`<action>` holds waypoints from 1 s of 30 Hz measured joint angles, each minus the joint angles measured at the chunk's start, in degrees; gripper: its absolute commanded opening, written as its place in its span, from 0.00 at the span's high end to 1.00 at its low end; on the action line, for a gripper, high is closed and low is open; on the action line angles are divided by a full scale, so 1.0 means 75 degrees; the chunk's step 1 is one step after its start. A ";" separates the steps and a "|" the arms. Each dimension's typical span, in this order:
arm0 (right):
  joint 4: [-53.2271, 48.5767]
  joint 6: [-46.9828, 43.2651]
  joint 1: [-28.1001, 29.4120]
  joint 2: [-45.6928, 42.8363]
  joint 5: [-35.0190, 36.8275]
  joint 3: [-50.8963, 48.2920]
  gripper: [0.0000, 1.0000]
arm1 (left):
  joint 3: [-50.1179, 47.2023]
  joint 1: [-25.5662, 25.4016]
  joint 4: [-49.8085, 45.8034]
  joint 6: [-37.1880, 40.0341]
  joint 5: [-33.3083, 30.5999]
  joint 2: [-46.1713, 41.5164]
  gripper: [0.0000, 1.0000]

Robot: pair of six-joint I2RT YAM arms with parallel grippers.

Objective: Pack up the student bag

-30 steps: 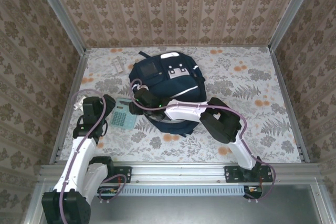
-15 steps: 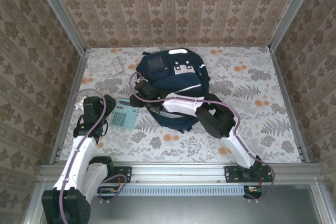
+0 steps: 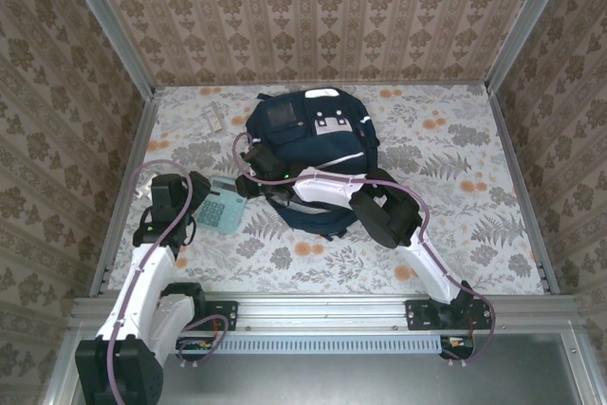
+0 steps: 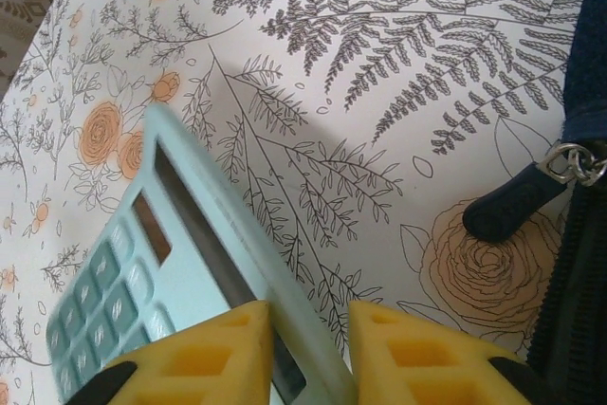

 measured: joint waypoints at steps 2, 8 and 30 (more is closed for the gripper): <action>0.0119 0.0003 -0.0003 0.0000 -0.0064 -0.0052 0.83 | 0.0000 0.0000 0.0003 0.0000 0.0003 0.0003 0.00; 0.0758 0.0009 -0.0020 -0.0117 -0.0274 -0.0513 0.91 | 0.0000 0.0000 0.0003 0.0000 0.0003 0.0000 0.00; 0.1813 0.0702 -0.0073 -0.4226 -0.0149 -0.4669 0.96 | 0.0000 -0.0050 0.0178 0.0125 0.0498 0.0020 0.01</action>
